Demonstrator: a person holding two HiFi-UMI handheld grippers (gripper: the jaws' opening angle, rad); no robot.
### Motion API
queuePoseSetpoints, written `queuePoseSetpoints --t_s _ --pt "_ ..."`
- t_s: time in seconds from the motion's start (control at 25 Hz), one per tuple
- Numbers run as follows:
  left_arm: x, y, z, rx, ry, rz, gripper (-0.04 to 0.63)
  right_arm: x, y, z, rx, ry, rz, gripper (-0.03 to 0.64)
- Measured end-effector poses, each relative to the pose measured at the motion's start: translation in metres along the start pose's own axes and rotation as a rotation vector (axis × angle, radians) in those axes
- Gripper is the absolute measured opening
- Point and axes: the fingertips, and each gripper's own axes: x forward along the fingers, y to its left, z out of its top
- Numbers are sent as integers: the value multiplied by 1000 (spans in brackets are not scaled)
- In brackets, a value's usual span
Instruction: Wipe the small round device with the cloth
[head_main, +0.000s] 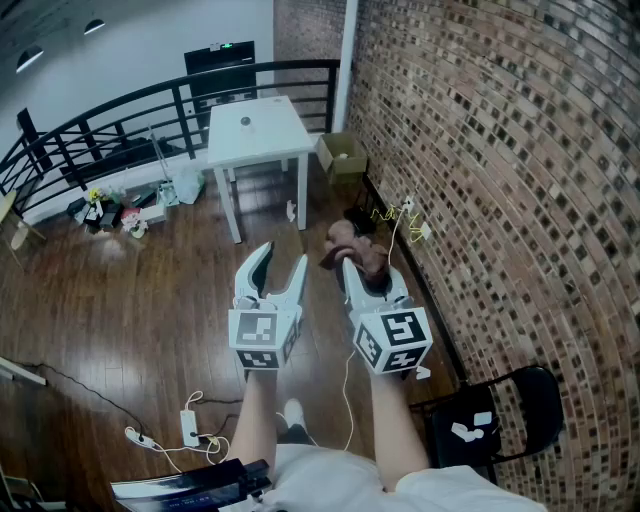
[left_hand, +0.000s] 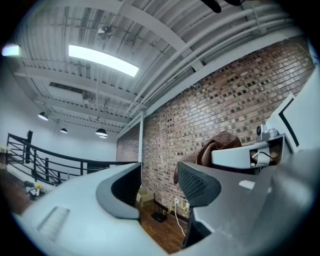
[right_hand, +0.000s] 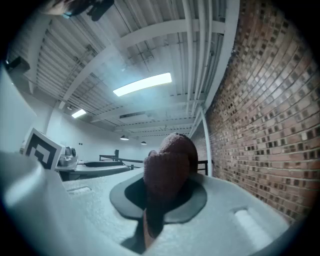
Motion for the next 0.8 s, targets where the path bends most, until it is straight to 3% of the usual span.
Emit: queuePoseSetpoints --t_s 0.24,0.36,0.56,0.8 --pt "41 85 10 -9 24 24 239 97 30 2 16 5 41 27" --pt "55 119 13 4 -5 61 235 129 39 9 -2 -12 71 27" --pt "82 138 12 -9 -3 72 233 162 35 15 -22 -25 99 26" --pt "112 159 4 -6 3 90 233 194 22 22 34 -102 165 28"
